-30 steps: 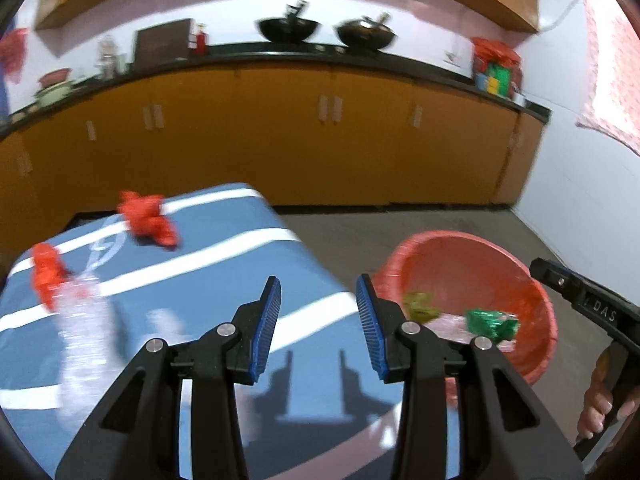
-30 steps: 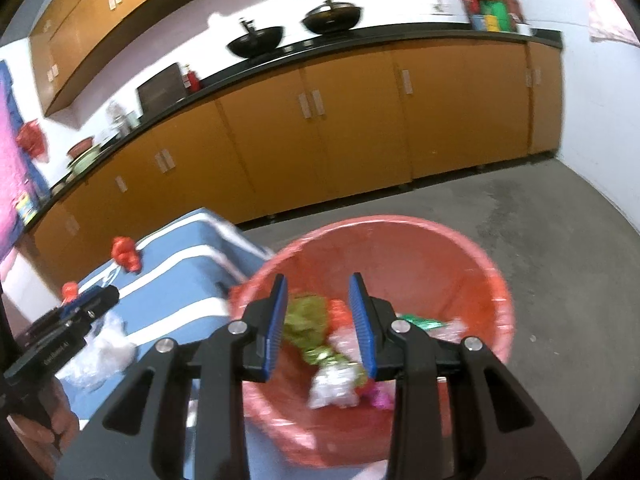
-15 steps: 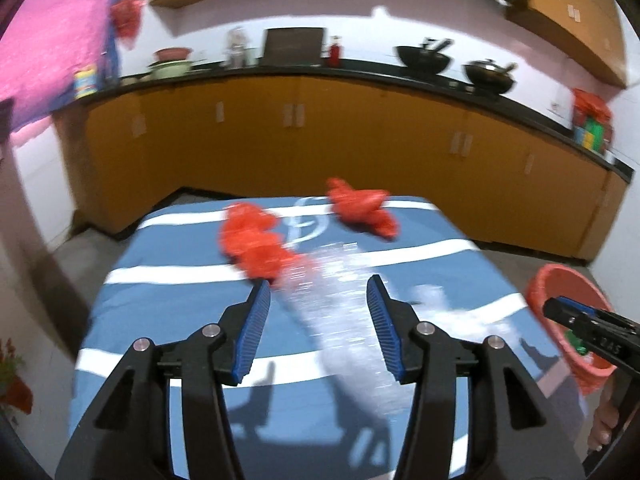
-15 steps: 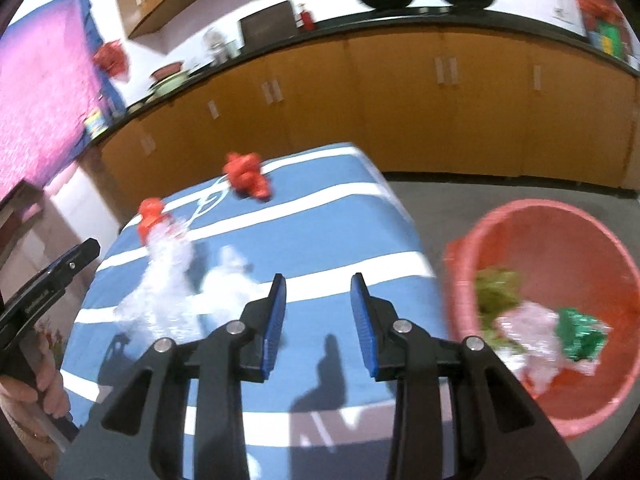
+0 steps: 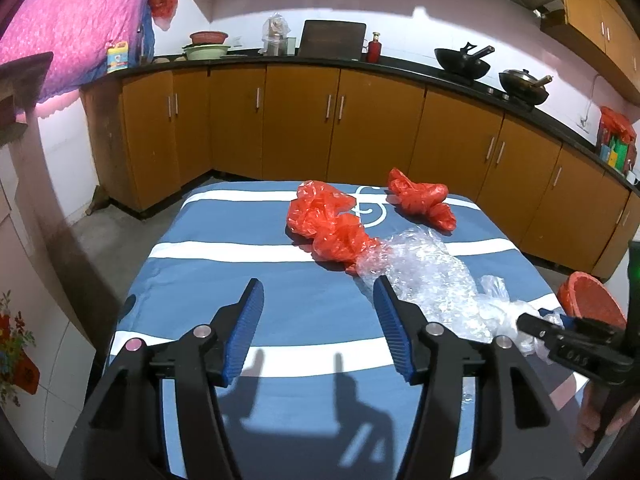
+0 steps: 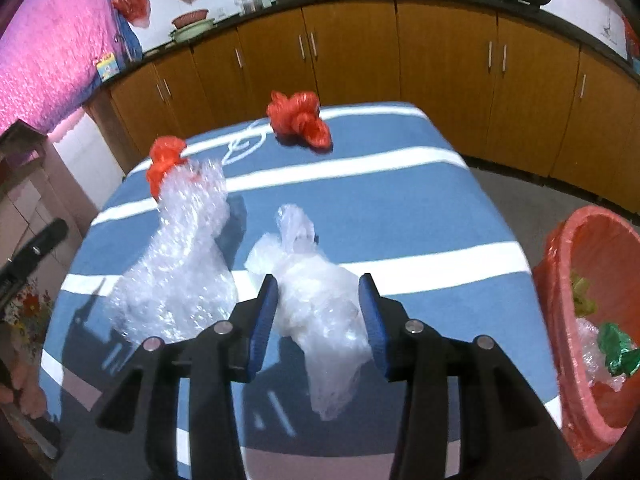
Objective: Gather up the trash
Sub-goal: 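Grasp bubble wrap with the left tool while the right tool grasps a clear bag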
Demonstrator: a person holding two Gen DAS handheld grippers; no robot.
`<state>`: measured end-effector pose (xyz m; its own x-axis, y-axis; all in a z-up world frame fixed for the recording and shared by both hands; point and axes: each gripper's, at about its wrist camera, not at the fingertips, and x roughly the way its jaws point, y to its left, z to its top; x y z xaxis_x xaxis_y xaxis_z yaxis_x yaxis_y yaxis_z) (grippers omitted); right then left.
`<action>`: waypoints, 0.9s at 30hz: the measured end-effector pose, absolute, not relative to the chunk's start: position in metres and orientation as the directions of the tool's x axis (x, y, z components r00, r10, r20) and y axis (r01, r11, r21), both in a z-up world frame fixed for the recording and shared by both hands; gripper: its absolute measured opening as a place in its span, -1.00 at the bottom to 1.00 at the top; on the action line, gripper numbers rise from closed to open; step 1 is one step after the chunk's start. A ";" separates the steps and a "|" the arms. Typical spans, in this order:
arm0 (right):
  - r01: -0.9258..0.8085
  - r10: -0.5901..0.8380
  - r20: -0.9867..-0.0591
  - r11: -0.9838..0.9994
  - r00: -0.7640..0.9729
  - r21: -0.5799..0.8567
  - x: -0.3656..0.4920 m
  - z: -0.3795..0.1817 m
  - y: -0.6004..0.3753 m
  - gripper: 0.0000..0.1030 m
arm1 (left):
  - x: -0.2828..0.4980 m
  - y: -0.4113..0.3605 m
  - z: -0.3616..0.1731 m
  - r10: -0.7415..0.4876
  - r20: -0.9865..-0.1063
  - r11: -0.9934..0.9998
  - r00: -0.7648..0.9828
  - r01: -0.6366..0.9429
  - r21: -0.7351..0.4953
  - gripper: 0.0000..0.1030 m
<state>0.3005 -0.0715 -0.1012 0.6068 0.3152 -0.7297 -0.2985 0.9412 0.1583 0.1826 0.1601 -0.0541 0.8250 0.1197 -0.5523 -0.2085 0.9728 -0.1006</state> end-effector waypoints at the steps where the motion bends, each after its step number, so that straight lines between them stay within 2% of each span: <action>1: -0.299 0.314 -0.729 0.941 0.608 0.156 0.300 -0.102 -0.072 -0.18 | 0.183 0.161 -0.055 0.119 -0.553 0.973 0.825 -0.208 -0.101 0.13; 3: -0.305 0.315 -0.730 0.940 0.607 0.152 0.300 -0.103 -0.071 -0.19 | 0.185 0.163 -0.056 0.113 -0.556 0.973 0.823 -0.204 -0.105 0.13; 4: -0.309 0.318 -0.730 0.939 0.604 0.153 0.300 -0.103 -0.071 -0.24 | 0.186 0.162 -0.057 0.109 -0.558 0.974 0.822 -0.202 -0.107 0.13; 5: -0.314 0.320 -0.731 0.937 0.603 0.151 0.300 -0.103 -0.071 -0.41 | 0.187 0.162 -0.058 0.104 -0.560 0.974 0.822 -0.198 -0.111 0.13; 8: -0.322 0.312 -0.727 0.938 0.612 0.132 0.299 -0.103 -0.071 -0.65 | 0.190 0.156 -0.059 0.082 -0.566 0.975 0.821 -0.183 -0.123 0.15; 11: -0.288 0.276 -0.713 0.952 0.644 0.109 0.298 -0.102 -0.076 -0.72 | 0.193 0.145 -0.059 0.061 -0.569 0.978 0.820 -0.162 -0.129 0.20; 18: -0.129 0.180 -0.684 0.984 0.707 0.126 0.303 -0.098 -0.114 -0.74 | 0.203 0.111 -0.057 -0.001 -0.568 0.987 0.823 -0.092 -0.134 0.35; 27: -0.108 0.174 -0.669 0.984 0.722 0.140 0.298 -0.094 -0.132 -0.74 | 0.235 0.077 -0.074 0.006 -0.649 0.994 0.760 -0.076 -0.080 0.38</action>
<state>0.2976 -0.1317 -0.0937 0.7224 0.1744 -0.6691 -0.1081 0.9843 0.1397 0.2349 0.0768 -0.0738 0.7603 0.0060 -0.6495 -0.0760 0.9939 -0.0798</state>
